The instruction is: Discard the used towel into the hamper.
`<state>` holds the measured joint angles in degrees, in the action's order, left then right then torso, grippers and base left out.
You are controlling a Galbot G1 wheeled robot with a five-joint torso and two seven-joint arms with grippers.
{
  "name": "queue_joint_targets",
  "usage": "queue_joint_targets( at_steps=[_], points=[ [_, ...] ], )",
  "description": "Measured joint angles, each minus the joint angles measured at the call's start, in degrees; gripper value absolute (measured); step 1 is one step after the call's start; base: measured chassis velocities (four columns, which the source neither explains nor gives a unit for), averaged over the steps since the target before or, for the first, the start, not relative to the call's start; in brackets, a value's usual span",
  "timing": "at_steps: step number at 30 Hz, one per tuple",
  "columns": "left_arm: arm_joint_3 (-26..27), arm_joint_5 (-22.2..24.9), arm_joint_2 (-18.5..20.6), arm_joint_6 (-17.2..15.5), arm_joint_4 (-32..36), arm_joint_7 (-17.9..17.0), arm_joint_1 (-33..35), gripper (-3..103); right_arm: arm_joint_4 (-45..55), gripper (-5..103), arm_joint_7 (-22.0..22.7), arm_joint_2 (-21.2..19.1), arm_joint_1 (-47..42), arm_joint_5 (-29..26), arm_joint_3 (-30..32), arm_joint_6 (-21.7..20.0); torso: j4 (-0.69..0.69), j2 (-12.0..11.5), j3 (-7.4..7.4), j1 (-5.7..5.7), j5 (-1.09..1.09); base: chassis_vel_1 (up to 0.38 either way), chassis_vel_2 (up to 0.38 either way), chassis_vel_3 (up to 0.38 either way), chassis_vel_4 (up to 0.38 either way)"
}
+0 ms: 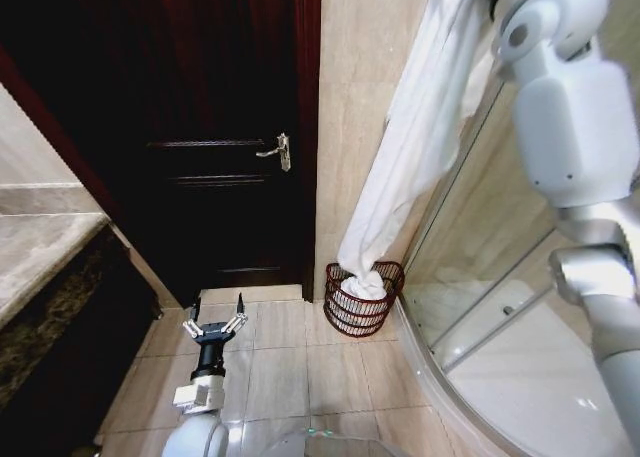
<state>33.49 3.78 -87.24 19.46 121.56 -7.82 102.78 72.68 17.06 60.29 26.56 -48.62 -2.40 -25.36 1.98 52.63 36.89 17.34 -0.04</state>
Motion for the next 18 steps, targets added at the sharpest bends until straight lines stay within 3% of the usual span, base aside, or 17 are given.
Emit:
queue_joint_targets(
  at_steps=[6,18],
  points=[
    [0.14,0.20,0.27,0.15,-0.01,-0.01,-0.10,100,3.22,7,1.01,0.17,-5.65,-0.10,0.07,-0.38,0.00,-0.01,0.02,0.00,0.09,0.000,0.000,0.000,0.000],
    [-0.18,0.23,0.73,-0.11,-1.06,0.11,-0.82,100,8.55,7,2.32,1.69,-16.52,2.00,1.92,1.44,0.01,0.00,0.01,0.00,0.02,0.000,0.000,0.000,0.000]
  ],
)
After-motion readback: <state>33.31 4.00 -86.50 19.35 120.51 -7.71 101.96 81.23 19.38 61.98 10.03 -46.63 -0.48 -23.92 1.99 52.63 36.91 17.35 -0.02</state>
